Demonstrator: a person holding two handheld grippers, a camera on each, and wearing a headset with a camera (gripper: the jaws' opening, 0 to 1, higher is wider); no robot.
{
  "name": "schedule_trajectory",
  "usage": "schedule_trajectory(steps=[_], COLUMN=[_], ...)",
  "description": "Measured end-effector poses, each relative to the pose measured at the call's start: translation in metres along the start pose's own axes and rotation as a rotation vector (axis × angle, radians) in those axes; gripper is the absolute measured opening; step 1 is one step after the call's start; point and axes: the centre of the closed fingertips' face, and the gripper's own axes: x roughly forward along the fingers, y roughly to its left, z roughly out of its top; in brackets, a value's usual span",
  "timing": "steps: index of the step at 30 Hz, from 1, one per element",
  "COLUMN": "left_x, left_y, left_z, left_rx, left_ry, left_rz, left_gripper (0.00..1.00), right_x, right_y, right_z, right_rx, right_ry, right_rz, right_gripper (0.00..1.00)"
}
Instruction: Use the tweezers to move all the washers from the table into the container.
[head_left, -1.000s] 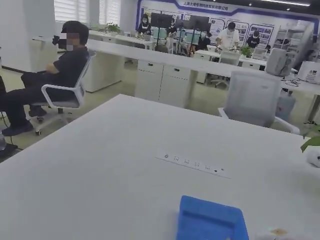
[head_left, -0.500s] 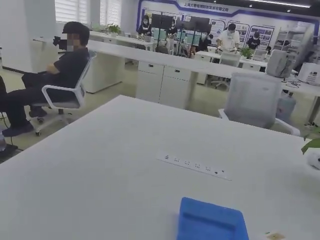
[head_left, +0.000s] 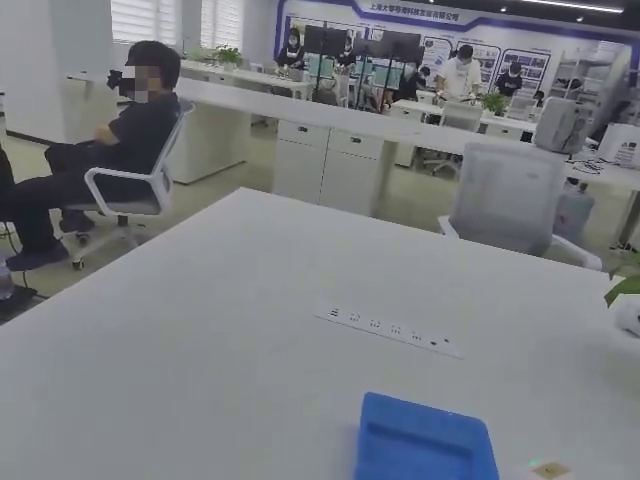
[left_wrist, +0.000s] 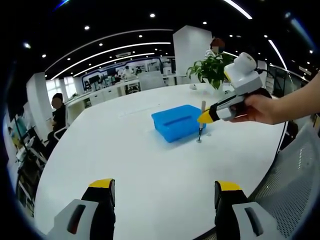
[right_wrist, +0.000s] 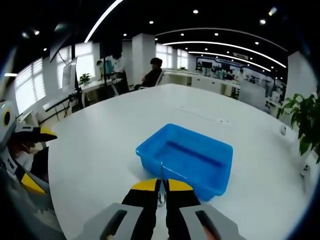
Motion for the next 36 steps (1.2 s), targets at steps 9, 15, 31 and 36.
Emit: schedule_trajectory(steps=[9,15,31,36], left_x=[-0.001,-0.001,-0.001,-0.001], left_y=[0.0,0.0,0.0,0.0], left_z=[0.001,0.001,0.001,0.002], left_rx=[-0.006,-0.004,-0.002,-0.004], left_ry=[-0.008,-0.006,-0.007,-0.01], left_rz=[-0.002,-0.003,-0.002,-0.007], left_gripper=[0.83,0.83,0.83,0.83], right_x=[-0.002,-0.002,-0.024,-0.028], right_y=[0.002,-0.003,-0.005,-0.01], right_z=[-0.001,0.0,0.026,0.043], right_rx=[-0.002,0.036,0.046,0.034], right_ry=[-0.026,-0.01,-0.072,-0.105], right_rz=[0.004,0.005,0.01,0.005], right_gripper=[0.01,0.01,0.01,0.01])
